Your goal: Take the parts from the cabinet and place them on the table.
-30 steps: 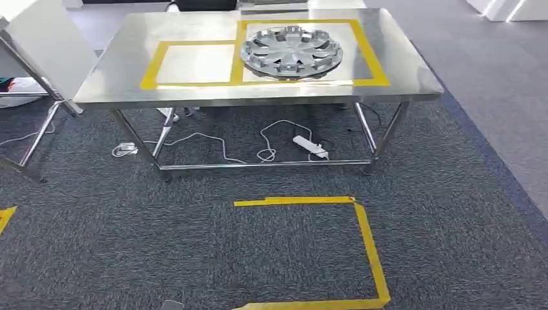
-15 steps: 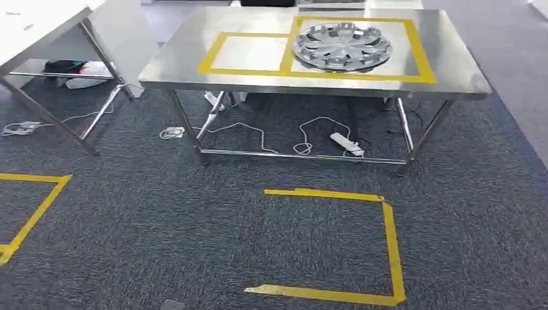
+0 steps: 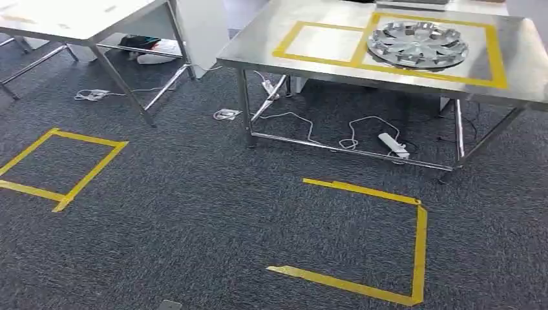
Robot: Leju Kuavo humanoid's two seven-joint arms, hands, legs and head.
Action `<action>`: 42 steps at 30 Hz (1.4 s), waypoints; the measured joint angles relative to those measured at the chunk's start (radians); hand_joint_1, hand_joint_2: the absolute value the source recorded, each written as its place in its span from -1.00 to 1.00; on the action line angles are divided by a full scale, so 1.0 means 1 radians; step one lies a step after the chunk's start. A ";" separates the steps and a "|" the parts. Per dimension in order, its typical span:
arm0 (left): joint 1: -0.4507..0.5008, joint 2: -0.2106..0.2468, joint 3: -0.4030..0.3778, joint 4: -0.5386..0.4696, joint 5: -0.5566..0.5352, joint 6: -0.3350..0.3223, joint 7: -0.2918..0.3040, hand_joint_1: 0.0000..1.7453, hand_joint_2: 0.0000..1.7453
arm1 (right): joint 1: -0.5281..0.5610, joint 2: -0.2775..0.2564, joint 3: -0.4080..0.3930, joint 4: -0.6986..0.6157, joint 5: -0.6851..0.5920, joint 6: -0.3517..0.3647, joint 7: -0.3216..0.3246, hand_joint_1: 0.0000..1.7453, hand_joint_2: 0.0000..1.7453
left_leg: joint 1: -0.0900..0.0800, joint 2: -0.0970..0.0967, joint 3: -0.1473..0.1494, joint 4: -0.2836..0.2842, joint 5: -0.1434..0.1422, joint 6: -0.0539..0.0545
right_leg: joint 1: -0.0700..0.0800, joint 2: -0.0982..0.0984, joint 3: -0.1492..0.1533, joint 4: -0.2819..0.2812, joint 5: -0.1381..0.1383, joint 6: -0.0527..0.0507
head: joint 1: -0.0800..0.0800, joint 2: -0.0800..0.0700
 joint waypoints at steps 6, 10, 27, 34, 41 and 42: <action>-0.005 -0.002 0.000 0.000 -0.003 0.000 -0.003 -1.00 -1.00 | 0.008 0.000 0.007 0.000 0.000 -0.001 -0.001 -1.00 -1.00 | -0.021 -0.075 -0.114 0.006 0.088 0.024 | 0.020 0.088 -0.037 0.279 -0.150 -0.026 | 0.001 0.000; -0.008 -0.005 0.001 0.000 -0.006 0.000 -0.006 -1.00 -1.00 | 0.006 -0.003 0.019 0.000 0.002 -0.003 -0.005 -1.00 -1.00 | -0.028 -0.126 -0.172 0.020 0.140 0.015 | 0.034 0.199 0.192 -0.031 -0.098 -0.063 | 0.001 0.000; -0.008 -0.004 0.006 0.000 -0.019 0.003 -0.021 -1.00 -1.00 | 0.008 -0.001 0.037 0.000 0.003 -0.009 -0.007 -1.00 -1.00 | 0.023 0.031 0.027 0.010 -0.032 -0.054 | 0.016 -0.050 0.062 -0.035 -0.012 -0.024 | -0.011 0.000; -0.002 -0.002 0.007 0.000 -0.019 0.003 -0.023 -1.00 -1.00 | 0.013 -0.001 0.043 0.000 0.003 -0.009 -0.008 -1.00 -1.00 | 0.001 -0.043 -0.023 0.000 0.004 0.008 | 0.008 0.082 -0.071 0.241 -0.169 -0.008 | -0.003 0.000; -0.001 -0.004 0.007 0.000 -0.019 0.003 -0.023 -1.00 -1.00 | 0.017 -0.001 0.043 0.000 0.003 -0.009 -0.008 -1.00 -1.00 | -0.027 -0.135 -0.047 0.016 0.022 0.010 | 0.021 0.182 0.080 -0.035 -0.043 -0.054 | -0.006 0.000; -0.003 -0.004 0.007 0.000 -0.019 0.003 -0.023 -1.00 -1.00 | 0.016 -0.001 0.043 0.000 0.003 -0.009 -0.008 -1.00 -1.00 | -0.022 -0.144 -0.057 0.016 0.027 0.003 | 0.025 0.172 0.087 -0.032 -0.045 -0.053 | -0.005 0.000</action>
